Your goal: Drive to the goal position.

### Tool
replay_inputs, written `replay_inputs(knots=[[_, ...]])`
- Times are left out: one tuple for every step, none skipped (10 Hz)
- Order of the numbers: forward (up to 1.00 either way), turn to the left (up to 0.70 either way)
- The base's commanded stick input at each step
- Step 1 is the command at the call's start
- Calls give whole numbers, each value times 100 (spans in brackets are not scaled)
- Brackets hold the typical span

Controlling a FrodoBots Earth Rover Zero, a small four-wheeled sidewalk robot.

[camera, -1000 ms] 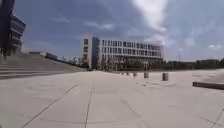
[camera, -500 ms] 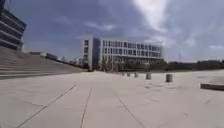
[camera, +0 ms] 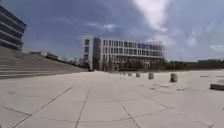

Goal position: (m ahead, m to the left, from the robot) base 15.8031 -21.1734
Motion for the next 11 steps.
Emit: replay_inputs(knots=[[70, -35], [70, -35], [70, -35], [70, -35], [70, -35], [70, -35], [70, -35], [70, -35], [70, 0], [70, 0], [70, 0]])
